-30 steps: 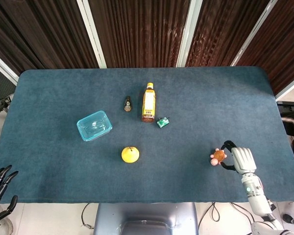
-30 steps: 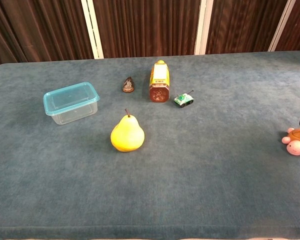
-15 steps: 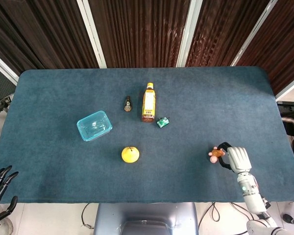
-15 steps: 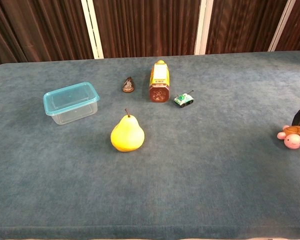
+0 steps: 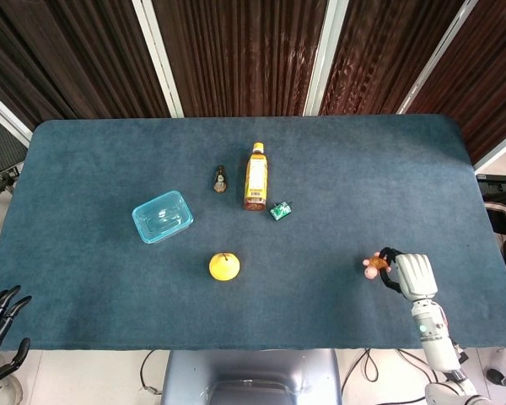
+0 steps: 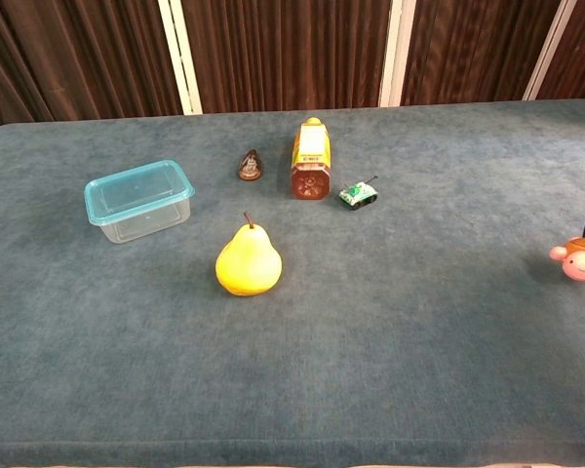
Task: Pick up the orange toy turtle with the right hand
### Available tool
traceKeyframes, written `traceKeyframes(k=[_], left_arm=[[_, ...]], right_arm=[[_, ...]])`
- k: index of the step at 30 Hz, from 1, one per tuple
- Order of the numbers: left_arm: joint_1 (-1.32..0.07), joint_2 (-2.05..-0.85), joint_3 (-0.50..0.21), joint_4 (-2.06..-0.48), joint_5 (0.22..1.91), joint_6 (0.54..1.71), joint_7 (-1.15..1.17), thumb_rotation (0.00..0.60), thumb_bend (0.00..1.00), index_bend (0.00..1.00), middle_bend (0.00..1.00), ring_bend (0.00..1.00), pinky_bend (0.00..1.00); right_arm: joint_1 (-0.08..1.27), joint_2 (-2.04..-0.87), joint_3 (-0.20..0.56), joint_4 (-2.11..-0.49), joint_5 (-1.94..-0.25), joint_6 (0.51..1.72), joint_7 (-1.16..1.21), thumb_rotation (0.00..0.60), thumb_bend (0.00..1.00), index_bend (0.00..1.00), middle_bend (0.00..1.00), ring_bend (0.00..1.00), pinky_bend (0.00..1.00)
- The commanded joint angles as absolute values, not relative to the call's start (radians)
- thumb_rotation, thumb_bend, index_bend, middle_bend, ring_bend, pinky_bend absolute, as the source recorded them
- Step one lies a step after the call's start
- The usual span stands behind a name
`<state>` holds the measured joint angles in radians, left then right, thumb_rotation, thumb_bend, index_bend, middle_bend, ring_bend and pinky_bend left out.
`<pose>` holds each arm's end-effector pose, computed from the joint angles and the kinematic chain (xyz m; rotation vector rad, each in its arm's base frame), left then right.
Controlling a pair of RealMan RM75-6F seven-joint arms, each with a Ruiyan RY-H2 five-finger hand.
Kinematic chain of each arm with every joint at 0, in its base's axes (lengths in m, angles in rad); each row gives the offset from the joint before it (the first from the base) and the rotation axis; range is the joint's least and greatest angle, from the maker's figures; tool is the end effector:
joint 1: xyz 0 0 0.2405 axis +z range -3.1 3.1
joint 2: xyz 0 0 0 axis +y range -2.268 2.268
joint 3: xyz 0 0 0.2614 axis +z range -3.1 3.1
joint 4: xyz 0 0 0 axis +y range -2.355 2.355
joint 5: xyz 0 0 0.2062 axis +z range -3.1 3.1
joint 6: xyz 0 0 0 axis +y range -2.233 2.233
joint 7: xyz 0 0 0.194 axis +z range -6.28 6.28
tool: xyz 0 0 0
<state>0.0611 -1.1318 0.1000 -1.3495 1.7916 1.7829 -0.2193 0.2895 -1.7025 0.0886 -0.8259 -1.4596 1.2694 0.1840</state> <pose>-0.3223 0.1477 0.1796 -1.5285 -0.8091 -1.0405 -0.3552 -0.3138 0.0191 1.4702 -0.9438 0.8770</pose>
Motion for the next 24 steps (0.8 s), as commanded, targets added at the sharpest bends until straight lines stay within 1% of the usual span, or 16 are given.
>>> traceKeyframes(k=[1, 3, 4, 5, 6, 7, 8, 9, 11, 12, 14, 18, 20, 23, 24], left_arm=[[0.061, -1.131, 0.101, -1.348, 1.793, 1.783, -0.220, 0.600, 0.47, 0.13, 0.02, 0.07, 0.30], [0.062, -1.131, 0.102, -1.346, 1.794, 1.785, -0.222, 0.600, 0.47, 0.13, 0.02, 0.07, 0.30], [0.062, -1.132, 0.102, -1.345, 1.794, 1.785, -0.223, 0.600, 0.47, 0.13, 0.02, 0.07, 0.30], [0.062, -1.132, 0.102, -1.343, 1.794, 1.786, -0.224, 0.600, 0.47, 0.13, 0.02, 0.07, 0.30], [0.062, -1.133, 0.102, -1.343, 1.793, 1.785, -0.225, 0.600, 0.47, 0.13, 0.02, 0.07, 0.30], [0.062, -1.133, 0.102, -1.343, 1.793, 1.785, -0.225, 0.600, 0.47, 0.13, 0.02, 0.07, 0.30], [0.063, -1.132, 0.102, -1.343, 1.792, 1.785, -0.226, 0.600, 0.47, 0.13, 0.02, 0.07, 0.30], [0.063, -1.133, 0.102, -1.342, 1.792, 1.785, -0.226, 0.600, 0.47, 0.13, 0.02, 0.07, 0.30], [0.063, -1.133, 0.102, -1.341, 1.792, 1.787, -0.227, 0.600, 0.47, 0.13, 0.02, 0.07, 0.30], [0.063, -1.134, 0.102, -1.341, 1.793, 1.787, -0.226, 0.600, 0.47, 0.13, 0.02, 0.07, 0.30], [0.063, -1.134, 0.102, -1.341, 1.793, 1.787, -0.224, 0.600, 0.47, 0.13, 0.02, 0.07, 0.30], [0.063, -1.135, 0.102, -1.341, 1.794, 1.786, -0.222, 0.600, 0.47, 0.13, 0.02, 0.07, 0.30], [0.063, -1.135, 0.102, -1.344, 1.794, 1.784, -0.215, 0.600, 0.47, 0.13, 0.02, 0.07, 0.30], [0.062, -1.135, 0.102, -1.350, 1.791, 1.778, -0.207, 0.600, 0.47, 0.13, 0.02, 0.07, 0.30], [0.061, -1.135, 0.102, -1.351, 1.790, 1.775, -0.205, 0.600, 0.47, 0.13, 0.02, 0.07, 0.30]], right_arm=[[0.283, -1.693, 0.080, -0.835, -1.465, 1.270, 0.211, 0.600, 1.00, 0.82, 0.71, 1.00, 1.00], [0.276, -1.662, 0.068, -0.878, -1.465, 1.255, 0.221, 0.600, 0.98, 0.66, 0.61, 1.00, 1.00], [0.273, -1.644, 0.062, -0.903, -1.465, 1.247, 0.218, 0.600, 0.91, 0.54, 0.52, 0.99, 1.00], [0.268, -1.621, 0.059, -0.940, -1.463, 1.245, 0.208, 0.600, 0.80, 0.44, 0.44, 0.98, 1.00], [0.264, -1.605, 0.056, -0.967, -1.464, 1.249, 0.200, 0.600, 0.71, 0.38, 0.40, 0.97, 1.00], [0.259, -1.587, 0.052, -0.995, -1.463, 1.249, 0.188, 0.600, 0.58, 0.30, 0.34, 0.96, 1.00], [0.253, -1.563, 0.049, -1.034, -1.459, 1.248, 0.166, 0.600, 0.51, 0.26, 0.32, 0.96, 1.00], [0.248, -1.544, 0.048, -1.065, -1.454, 1.247, 0.148, 0.600, 0.40, 0.19, 0.27, 0.95, 1.00], [0.238, -1.502, 0.046, -1.135, -1.442, 1.245, 0.109, 0.600, 0.26, 0.08, 0.20, 0.93, 1.00], [0.235, -1.486, 0.046, -1.161, -1.437, 1.246, 0.096, 0.600, 0.21, 0.04, 0.19, 0.92, 1.00], [0.230, -1.461, 0.047, -1.201, -1.426, 1.242, 0.077, 0.600, 0.14, 0.00, 0.15, 0.91, 1.00], [0.226, -1.436, 0.054, -1.244, -1.412, 1.242, 0.056, 0.600, 0.10, 0.00, 0.13, 0.90, 1.00], [0.227, -1.425, 0.086, -1.266, -1.391, 1.263, 0.055, 0.600, 0.09, 0.00, 0.13, 0.90, 1.00], [0.238, -1.424, 0.103, -1.272, -1.375, 1.248, 0.065, 0.600, 0.09, 0.05, 0.13, 0.90, 1.00], [0.242, -1.425, 0.106, -1.272, -1.370, 1.239, 0.072, 0.600, 0.09, 0.10, 0.14, 0.91, 1.00]])
